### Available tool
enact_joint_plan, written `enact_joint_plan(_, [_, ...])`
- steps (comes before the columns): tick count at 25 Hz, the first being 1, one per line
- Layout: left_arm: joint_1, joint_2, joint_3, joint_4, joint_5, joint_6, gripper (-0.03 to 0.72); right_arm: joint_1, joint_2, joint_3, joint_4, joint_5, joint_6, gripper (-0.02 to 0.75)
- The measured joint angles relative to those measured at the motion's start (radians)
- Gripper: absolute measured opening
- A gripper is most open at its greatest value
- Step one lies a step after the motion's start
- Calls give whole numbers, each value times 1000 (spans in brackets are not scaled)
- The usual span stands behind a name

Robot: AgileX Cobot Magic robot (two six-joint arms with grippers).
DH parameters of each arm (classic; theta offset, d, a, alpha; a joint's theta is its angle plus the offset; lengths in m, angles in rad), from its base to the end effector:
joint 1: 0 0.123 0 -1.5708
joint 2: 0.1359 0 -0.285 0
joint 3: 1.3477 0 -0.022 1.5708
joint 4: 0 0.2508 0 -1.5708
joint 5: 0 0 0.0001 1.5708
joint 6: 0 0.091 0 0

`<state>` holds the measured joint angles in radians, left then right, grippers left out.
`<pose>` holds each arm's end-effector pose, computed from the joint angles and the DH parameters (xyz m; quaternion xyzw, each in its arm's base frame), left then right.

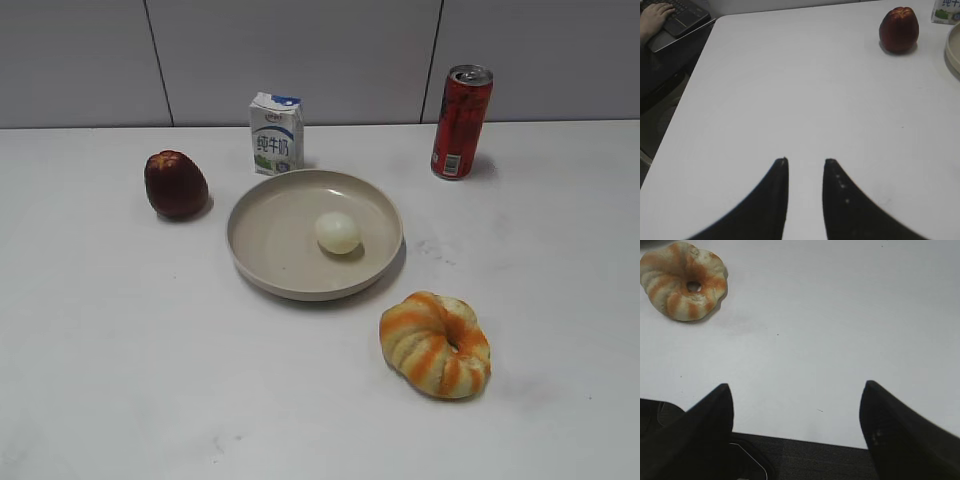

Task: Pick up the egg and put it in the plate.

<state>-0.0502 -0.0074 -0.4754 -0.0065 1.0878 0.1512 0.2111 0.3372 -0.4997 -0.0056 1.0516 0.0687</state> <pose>-0.0044 -0.0003 0.2683 0.0871 0.8602 0.0221 0.5020 0.0461 0.0094 0.2707 -0.0663 0.9246 0.0495 0.3718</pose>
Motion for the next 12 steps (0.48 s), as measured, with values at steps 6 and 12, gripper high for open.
enact_joint_plan(6, [0,0,0,0,0,0,182,-15,-86,0,6,-3,0,592])
enact_joint_plan(12, [0,0,0,0,0,0,182,-148,-239,0,6,-3,0,591])
